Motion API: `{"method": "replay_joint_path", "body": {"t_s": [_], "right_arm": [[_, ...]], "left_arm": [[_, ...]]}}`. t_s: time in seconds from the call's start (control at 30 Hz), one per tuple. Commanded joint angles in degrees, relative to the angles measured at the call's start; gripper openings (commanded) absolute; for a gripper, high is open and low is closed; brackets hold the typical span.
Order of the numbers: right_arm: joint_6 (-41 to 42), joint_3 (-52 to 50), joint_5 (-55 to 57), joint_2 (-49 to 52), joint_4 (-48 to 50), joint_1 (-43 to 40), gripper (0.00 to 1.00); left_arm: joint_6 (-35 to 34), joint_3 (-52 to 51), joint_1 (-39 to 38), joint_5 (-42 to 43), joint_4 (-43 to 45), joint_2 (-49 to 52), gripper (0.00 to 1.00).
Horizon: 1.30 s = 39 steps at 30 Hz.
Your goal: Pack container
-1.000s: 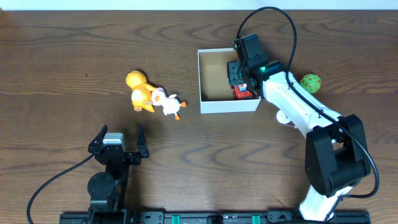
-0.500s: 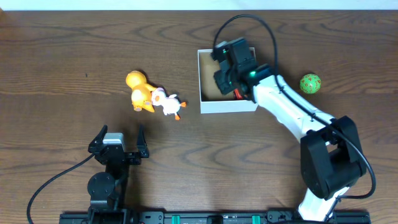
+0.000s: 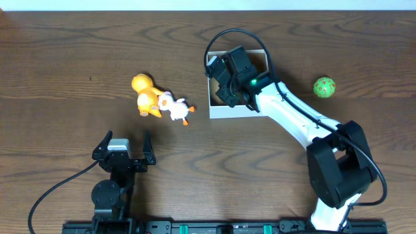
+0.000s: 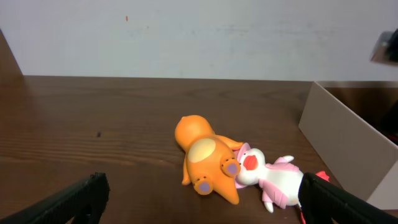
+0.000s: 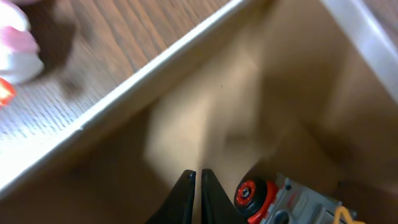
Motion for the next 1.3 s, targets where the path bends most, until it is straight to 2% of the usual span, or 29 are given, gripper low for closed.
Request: {"method": "replay_joint_path", "body": {"t_s": [0.0,0.17,0.4,0.77,1.27], "right_arm": [[-1.95,0.26,1.92,2.51,-0.09,-0.22,0.08],[-1.88,0.26,6.14,4.35,0.28,-0.22,0.1],[-1.7,0.26,13.77,4.44,0.7,-1.97,0.07],[-0.13,0.39,9.9,4.2,0.5,-1.6,0.06],[9.73,5.31,9.75,3.54,0.11,5.7,0.08]], "left_arm": [[0.79,-0.79,0.24,-0.63,-2.34,-0.02,0.98],[0.79,-0.79,0.24,-0.63,-2.34,-0.02,0.98],[0.79,-0.79,0.24,-0.63,-2.34,-0.02,0.98],[0.79,-0.79,0.24,-0.63,-2.34,-0.02,0.98],[0.79,-0.79,0.24,-0.63,-2.34,-0.02,0.98]]}}
